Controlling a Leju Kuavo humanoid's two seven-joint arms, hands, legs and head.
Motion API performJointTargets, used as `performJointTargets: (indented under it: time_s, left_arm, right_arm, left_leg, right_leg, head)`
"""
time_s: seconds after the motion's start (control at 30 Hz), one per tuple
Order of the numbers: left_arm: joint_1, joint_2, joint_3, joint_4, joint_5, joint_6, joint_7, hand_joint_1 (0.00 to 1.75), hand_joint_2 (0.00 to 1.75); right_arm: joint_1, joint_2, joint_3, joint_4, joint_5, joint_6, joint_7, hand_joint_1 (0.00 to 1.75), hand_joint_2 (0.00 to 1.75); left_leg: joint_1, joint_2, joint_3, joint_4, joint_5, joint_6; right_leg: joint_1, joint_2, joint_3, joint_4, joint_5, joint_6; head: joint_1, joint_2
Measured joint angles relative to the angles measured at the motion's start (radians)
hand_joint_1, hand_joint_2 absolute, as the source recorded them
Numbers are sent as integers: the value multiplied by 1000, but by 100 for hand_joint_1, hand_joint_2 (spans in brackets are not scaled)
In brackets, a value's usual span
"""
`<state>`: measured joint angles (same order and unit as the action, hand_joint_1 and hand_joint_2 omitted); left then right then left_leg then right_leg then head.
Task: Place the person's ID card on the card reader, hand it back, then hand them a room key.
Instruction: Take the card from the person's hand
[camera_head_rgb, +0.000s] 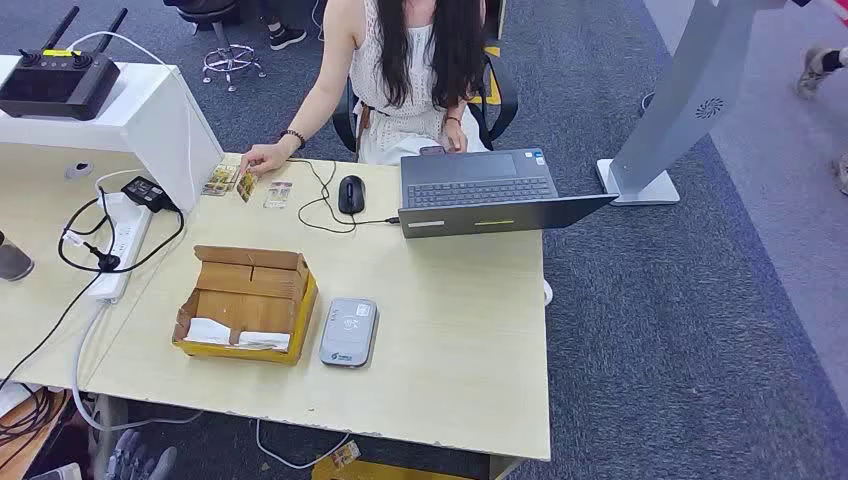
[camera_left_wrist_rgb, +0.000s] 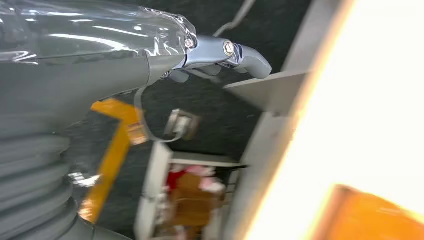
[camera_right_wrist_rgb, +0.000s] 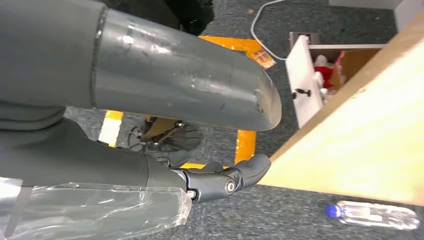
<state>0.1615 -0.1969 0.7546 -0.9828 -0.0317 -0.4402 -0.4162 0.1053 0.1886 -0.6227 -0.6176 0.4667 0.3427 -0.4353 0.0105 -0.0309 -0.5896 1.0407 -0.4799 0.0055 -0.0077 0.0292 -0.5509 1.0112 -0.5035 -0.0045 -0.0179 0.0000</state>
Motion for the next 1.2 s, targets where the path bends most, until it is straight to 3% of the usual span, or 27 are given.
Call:
performJointTargets:
  time_s: [0.43,0.67,0.87,1.2]
  left_arm:
    - [66,-57,-19,-369,105,-10,-108,0,175]
    - [42,-62,-96,-569,89,30,-157,0,175]
    - [-32,-33,-182,-603,-34,147,-151,0,175]
    - [-184,23,-311,-554,-287,267,-61,0,175]
  right_arm:
    - [-20,47,-174,-54,134,71,-74,0,0]
    - [-46,55,-239,-50,208,86,-110,0,0]
    - [-73,56,-246,-25,242,82,-125,0,0]
    - [-111,56,-246,27,257,65,-131,0,0]
  left_leg:
    - [0,0,0,0,0,0]
    - [0,0,1,0,0,0]
    - [0,0,1,1,1,-1]
    - [0,1,1,1,3,-1]
  right_leg:
    - [0,0,0,0,0,0]
    - [0,0,-1,0,1,0]
    - [0,0,0,0,2,0]
    - [0,1,0,0,3,-1]
  head:
    - [0,0]
    - [0,0]
    - [0,0]
    - [0,0]
